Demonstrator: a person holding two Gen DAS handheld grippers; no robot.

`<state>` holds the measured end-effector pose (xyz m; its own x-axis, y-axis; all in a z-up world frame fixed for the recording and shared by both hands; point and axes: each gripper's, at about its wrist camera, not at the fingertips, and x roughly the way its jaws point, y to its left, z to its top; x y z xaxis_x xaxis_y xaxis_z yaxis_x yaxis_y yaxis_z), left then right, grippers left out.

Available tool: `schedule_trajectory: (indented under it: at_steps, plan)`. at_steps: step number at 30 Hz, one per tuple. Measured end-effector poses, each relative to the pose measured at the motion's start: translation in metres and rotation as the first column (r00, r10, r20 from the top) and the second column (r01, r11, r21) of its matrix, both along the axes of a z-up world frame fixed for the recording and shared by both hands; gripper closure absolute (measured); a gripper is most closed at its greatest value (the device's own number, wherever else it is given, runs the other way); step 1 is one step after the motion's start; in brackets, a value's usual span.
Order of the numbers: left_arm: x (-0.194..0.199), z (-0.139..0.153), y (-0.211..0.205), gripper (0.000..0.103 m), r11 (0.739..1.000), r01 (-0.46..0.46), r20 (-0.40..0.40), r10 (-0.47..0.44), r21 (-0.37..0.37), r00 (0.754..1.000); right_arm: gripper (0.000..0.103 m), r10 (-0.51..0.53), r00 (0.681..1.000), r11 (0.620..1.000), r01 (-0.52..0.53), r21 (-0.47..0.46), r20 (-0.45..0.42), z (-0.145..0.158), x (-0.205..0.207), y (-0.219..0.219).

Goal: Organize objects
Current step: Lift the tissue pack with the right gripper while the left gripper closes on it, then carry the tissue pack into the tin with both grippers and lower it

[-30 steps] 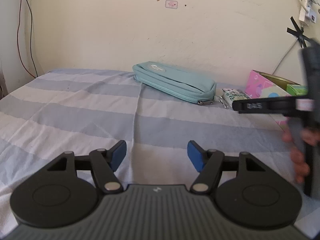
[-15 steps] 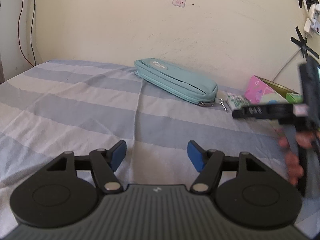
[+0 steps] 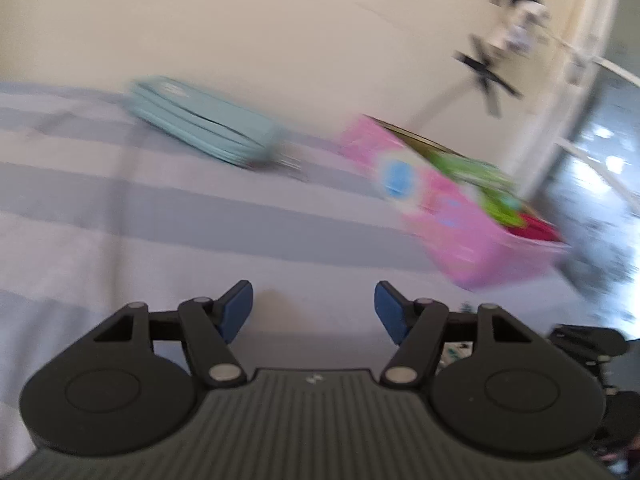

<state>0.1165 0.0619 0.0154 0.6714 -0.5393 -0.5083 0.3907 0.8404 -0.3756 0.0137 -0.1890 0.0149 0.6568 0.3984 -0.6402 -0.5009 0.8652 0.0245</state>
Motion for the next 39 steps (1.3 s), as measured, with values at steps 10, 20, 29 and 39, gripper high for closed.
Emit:
schedule_trajectory:
  at_steps: [10,20,29,39]
  plan:
    - [-0.014,-0.008,-0.074,0.035,0.972,0.230,-0.079,-0.233,-0.049,0.969,0.036,-0.113,0.992,0.991,0.109,0.074,0.048,0.004,-0.030,-0.027]
    - [-0.028,-0.007,-0.101,0.040,0.965,0.261,-0.088,-0.261,-0.004,0.961,0.045,-0.121,0.991,0.992,0.119,0.033,0.061,-0.006,-0.023,-0.014]
    - [-0.035,-0.007,-0.127,0.044,0.956,0.292,-0.126,-0.293,-0.029,0.948,0.046,-0.176,0.983,0.981,0.170,0.098,0.052,-0.003,-0.034,-0.051]
    - [-0.038,0.000,-0.187,0.044,0.923,0.386,-0.112,-0.383,0.006,0.917,0.045,-0.280,0.958,0.953,0.269,0.139,0.066,0.001,-0.053,-0.102]
